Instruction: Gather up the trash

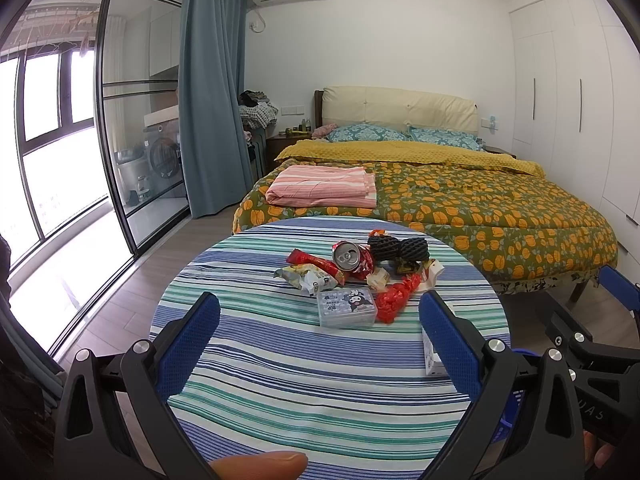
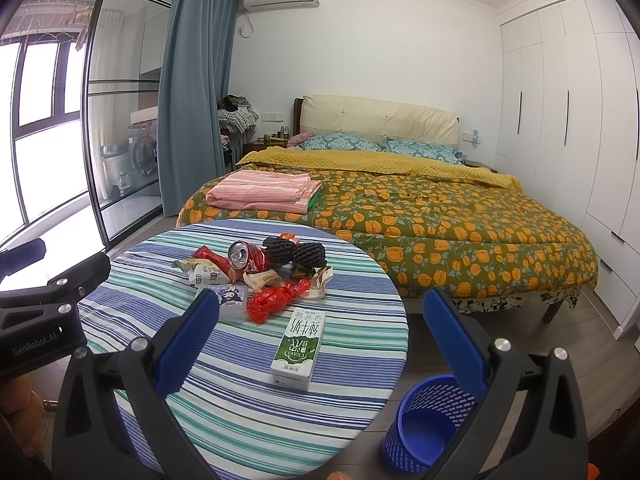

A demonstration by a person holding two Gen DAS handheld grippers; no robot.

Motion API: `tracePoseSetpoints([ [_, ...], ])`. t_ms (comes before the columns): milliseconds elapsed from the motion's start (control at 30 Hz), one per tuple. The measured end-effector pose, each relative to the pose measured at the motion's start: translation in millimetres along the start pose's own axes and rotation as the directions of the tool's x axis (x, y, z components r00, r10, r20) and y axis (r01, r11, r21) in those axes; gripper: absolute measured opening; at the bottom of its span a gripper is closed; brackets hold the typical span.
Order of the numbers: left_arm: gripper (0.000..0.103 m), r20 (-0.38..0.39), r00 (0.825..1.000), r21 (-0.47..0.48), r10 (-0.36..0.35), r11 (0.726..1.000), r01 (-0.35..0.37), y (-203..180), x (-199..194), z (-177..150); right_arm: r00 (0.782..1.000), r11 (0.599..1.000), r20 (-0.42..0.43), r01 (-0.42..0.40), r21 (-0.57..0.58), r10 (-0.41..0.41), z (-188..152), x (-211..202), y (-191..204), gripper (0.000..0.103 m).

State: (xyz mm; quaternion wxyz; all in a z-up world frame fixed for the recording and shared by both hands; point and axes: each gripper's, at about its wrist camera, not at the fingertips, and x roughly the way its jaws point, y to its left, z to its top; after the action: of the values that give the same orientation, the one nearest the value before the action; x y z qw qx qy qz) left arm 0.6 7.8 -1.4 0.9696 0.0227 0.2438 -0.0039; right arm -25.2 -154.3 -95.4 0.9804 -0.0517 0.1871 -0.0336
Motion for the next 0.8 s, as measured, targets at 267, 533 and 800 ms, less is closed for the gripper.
tracePoseSetpoints([
  [267,0.099,0.0,1.0,0.0,0.0,1.0,0.0,-0.8,-0.2,-0.1,1.0,1.0,0.001,0.0,0.001,0.0,-0.1,-0.2,-0.1,0.099],
  [533,0.099,-0.023,0.994,-0.045,-0.107,0.993,0.106,9.2,8.8,-6.1,1.0,1.0,0.006,0.011,0.008,-0.011,1.1,-3.7,-2.4,0.099],
  [800,0.099,-0.124,0.984,0.016,-0.128,0.991,0.131,17.8,49.5,-23.7,0.999,1.0,-0.031,0.011,0.019,-0.011,-9.8,19.4,-3.9,0.098],
])
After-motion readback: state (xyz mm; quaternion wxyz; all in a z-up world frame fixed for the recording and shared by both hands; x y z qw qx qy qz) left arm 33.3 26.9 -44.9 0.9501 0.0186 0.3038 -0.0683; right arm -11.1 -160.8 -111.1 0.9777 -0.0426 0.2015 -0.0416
